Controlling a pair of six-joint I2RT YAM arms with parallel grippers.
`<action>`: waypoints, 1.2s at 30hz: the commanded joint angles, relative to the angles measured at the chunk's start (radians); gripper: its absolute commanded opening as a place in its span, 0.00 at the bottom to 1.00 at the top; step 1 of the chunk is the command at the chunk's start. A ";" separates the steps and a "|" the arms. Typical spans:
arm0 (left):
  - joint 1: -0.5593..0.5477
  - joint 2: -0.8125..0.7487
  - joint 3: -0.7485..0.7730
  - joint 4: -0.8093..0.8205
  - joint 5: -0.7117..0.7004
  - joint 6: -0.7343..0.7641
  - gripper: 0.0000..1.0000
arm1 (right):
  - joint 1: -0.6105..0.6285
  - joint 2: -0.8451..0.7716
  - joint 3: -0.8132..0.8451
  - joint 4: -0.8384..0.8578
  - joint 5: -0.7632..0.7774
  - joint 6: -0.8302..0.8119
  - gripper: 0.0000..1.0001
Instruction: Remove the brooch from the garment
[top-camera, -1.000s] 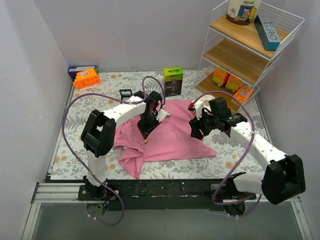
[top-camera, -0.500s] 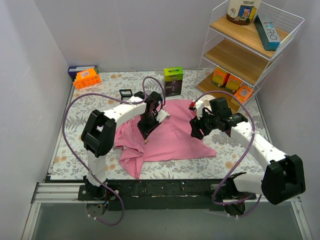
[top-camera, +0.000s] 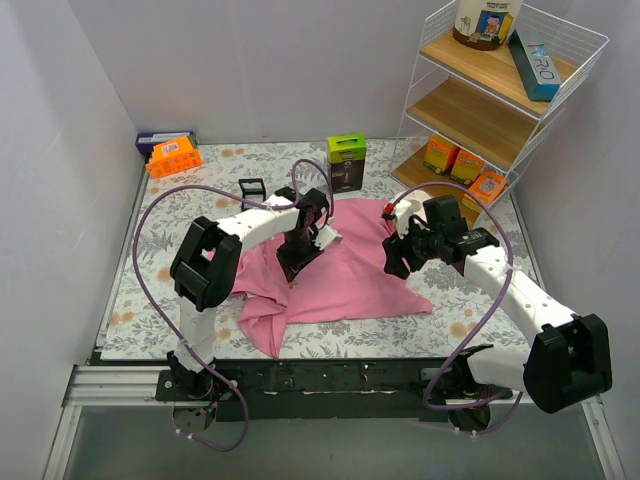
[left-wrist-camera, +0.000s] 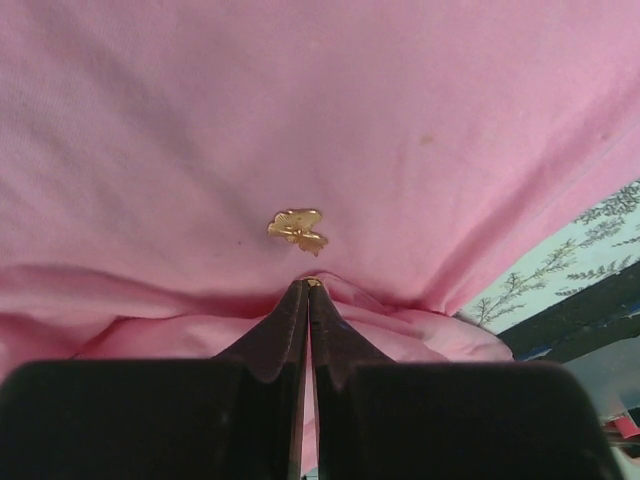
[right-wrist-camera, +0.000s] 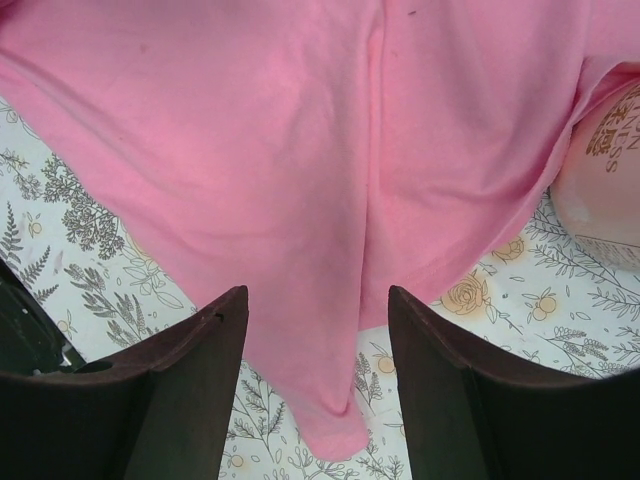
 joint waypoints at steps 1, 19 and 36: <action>-0.005 0.014 0.029 0.015 -0.015 0.002 0.00 | -0.011 -0.026 -0.012 0.038 -0.018 0.015 0.66; -0.005 0.051 0.061 0.020 -0.012 0.000 0.00 | -0.026 -0.034 -0.019 0.040 -0.026 0.024 0.66; -0.013 0.066 0.054 0.019 -0.016 -0.001 0.00 | -0.032 -0.033 -0.022 0.041 -0.031 0.024 0.66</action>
